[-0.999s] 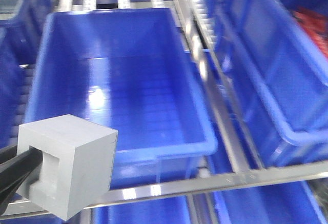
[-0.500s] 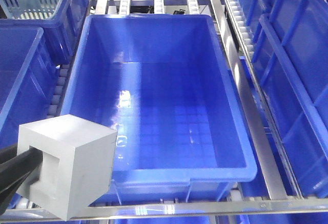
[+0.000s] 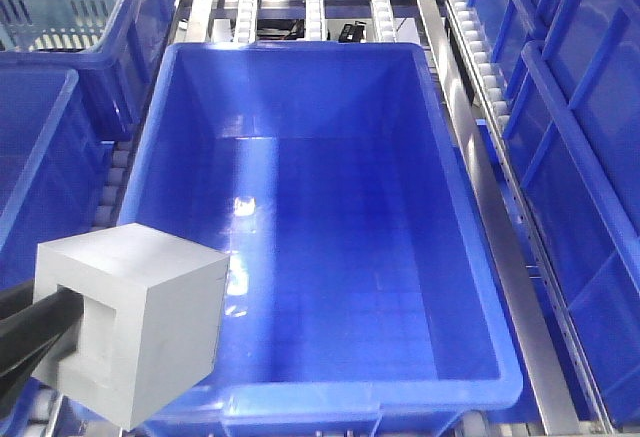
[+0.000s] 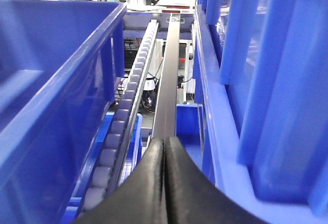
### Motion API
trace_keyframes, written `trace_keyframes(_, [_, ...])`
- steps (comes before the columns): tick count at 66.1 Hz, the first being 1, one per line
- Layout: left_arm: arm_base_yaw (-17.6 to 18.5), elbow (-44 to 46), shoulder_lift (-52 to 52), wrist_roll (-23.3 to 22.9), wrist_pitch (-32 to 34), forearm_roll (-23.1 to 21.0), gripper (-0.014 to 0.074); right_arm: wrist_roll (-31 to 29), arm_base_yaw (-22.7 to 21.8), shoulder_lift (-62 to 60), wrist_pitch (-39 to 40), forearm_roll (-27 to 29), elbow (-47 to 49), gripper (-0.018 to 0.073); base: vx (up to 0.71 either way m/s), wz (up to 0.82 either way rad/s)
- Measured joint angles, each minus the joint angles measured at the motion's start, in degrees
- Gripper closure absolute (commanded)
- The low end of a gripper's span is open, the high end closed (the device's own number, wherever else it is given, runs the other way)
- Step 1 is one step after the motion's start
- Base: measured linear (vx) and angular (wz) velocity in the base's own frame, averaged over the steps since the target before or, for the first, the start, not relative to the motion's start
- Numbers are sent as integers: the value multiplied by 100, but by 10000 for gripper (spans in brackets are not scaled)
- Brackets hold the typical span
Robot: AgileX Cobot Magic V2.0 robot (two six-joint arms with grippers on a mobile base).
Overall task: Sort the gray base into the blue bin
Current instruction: 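Turn the base toward the large blue bin on the rack, then hold the block above the blue bin while stopped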
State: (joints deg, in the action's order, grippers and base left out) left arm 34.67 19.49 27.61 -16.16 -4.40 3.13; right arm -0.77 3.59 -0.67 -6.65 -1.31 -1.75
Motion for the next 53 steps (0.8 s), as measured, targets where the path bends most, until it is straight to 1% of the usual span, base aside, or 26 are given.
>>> trace_keyframes(53, [0,0,0,0,0,0,602,0,0,0,0,0,0,568,6,-3])
